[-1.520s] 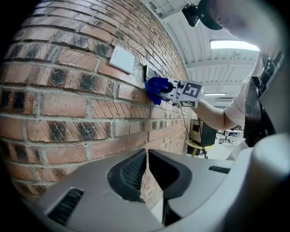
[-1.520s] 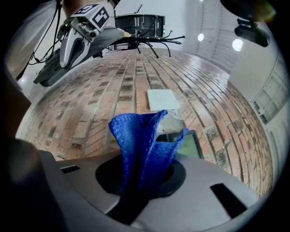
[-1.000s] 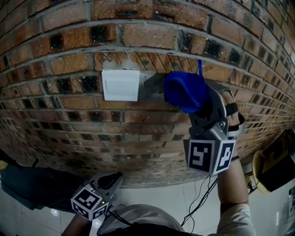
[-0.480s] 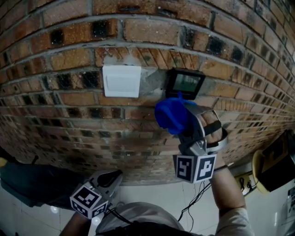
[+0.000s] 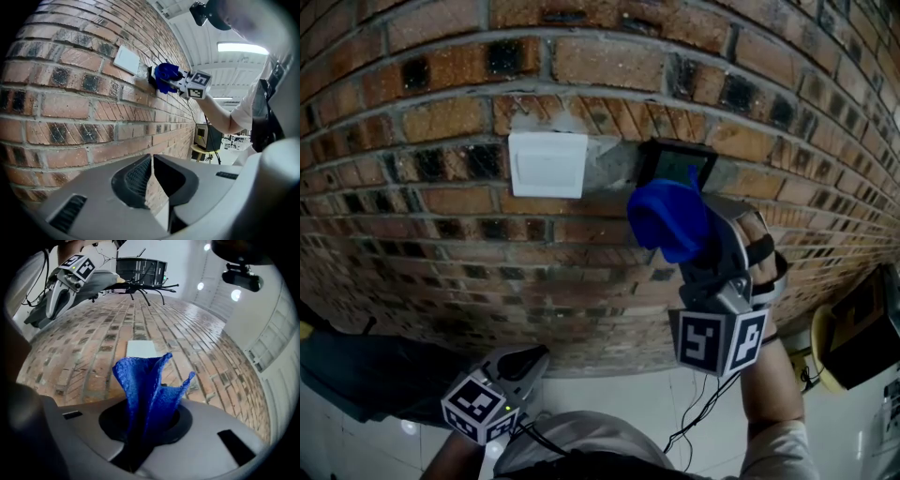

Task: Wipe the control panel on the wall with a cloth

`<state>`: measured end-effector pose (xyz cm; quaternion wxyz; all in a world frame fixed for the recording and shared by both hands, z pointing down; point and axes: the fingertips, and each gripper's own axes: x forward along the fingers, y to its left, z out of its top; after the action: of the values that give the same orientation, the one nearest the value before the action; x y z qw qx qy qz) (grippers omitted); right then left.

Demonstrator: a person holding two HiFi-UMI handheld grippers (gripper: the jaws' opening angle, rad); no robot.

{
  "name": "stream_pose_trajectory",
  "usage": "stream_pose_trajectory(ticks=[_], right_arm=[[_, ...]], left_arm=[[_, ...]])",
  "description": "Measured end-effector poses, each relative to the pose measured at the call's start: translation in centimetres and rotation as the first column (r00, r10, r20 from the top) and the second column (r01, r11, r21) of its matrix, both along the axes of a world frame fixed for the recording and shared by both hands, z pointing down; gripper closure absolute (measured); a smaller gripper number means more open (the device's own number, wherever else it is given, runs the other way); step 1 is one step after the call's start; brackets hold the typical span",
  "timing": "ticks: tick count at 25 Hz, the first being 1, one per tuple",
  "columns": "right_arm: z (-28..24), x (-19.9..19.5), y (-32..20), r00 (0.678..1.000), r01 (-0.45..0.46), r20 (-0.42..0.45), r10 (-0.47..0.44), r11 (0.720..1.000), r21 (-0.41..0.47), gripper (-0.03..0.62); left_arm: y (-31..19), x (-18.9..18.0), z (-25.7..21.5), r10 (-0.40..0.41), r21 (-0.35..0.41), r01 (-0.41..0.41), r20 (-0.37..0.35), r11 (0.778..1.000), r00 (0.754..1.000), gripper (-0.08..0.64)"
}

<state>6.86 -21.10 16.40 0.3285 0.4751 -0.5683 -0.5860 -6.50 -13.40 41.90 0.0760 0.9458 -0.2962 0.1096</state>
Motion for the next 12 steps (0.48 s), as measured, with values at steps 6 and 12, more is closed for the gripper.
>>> stream_pose_trajectory(ticks=[6,12], right_arm=[[-4.3,1.1,-1.1,0.998,-0.02,0.052,0.018,0.999,0.044,0.505],[-2.3,0.7,-1.2,0.999,-0.042,0.016,0.042,0.998,0.041,0.505]], left_arm=[[0.0,0.0,0.0,0.004,0.002,-0.004,-0.008,1.0,1.0,0.555],[-0.2,-0.6,0.0,-0.015,-0.006,0.015,-0.016,1.0,1.0,0.555]])
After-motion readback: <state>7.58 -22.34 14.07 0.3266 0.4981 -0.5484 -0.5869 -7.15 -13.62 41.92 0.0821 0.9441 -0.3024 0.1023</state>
